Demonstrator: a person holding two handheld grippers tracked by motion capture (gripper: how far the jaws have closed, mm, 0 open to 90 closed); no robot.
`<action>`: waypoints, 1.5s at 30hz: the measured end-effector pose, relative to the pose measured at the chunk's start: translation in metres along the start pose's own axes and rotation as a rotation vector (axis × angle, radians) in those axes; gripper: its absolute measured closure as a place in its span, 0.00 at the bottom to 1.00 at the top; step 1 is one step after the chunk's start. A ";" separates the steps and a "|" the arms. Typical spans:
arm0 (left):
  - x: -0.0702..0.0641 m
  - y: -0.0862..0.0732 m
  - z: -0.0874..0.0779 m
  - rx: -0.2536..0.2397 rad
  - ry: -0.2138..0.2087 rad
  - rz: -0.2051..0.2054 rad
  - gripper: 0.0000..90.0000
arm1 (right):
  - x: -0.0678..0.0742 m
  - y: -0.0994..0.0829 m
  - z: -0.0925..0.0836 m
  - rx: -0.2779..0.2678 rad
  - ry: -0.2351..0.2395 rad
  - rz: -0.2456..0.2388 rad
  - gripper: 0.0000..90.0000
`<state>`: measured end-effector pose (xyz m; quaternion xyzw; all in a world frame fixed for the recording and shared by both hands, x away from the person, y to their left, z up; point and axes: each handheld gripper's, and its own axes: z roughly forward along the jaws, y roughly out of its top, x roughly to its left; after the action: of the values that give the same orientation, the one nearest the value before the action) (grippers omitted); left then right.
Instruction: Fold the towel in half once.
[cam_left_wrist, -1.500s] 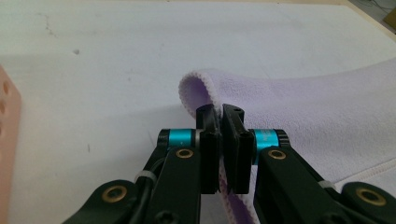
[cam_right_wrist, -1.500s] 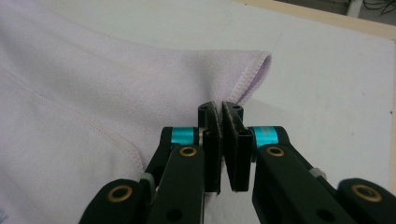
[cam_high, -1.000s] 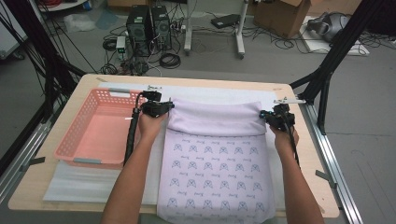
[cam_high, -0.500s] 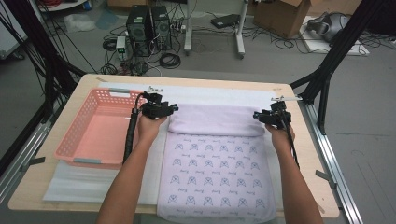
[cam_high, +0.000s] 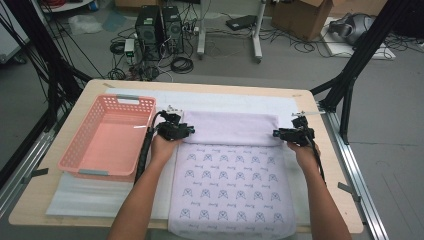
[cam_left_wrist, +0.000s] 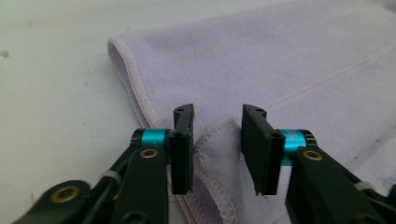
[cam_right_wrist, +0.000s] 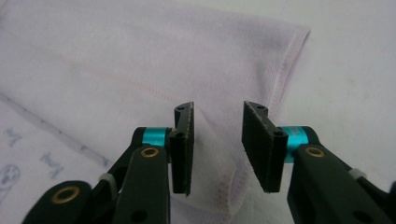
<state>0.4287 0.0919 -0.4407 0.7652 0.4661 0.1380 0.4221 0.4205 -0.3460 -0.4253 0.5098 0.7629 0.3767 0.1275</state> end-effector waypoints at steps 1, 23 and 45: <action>-0.001 -0.001 0.000 0.020 0.005 0.016 0.86 | 0.000 -0.002 0.000 0.004 0.003 -0.002 0.79; -0.029 -0.029 -0.049 -0.136 -0.040 0.064 0.95 | 0.033 -0.031 -0.039 -0.039 0.014 -0.161 0.93; -0.057 -0.095 -0.105 -0.181 -0.129 0.099 0.95 | 0.058 -0.103 -0.079 -0.105 0.074 -0.154 0.93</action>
<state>0.2788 0.1189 -0.4401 0.7533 0.3854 0.1505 0.5112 0.2791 -0.3506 -0.4330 0.4279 0.7832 0.4239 0.1543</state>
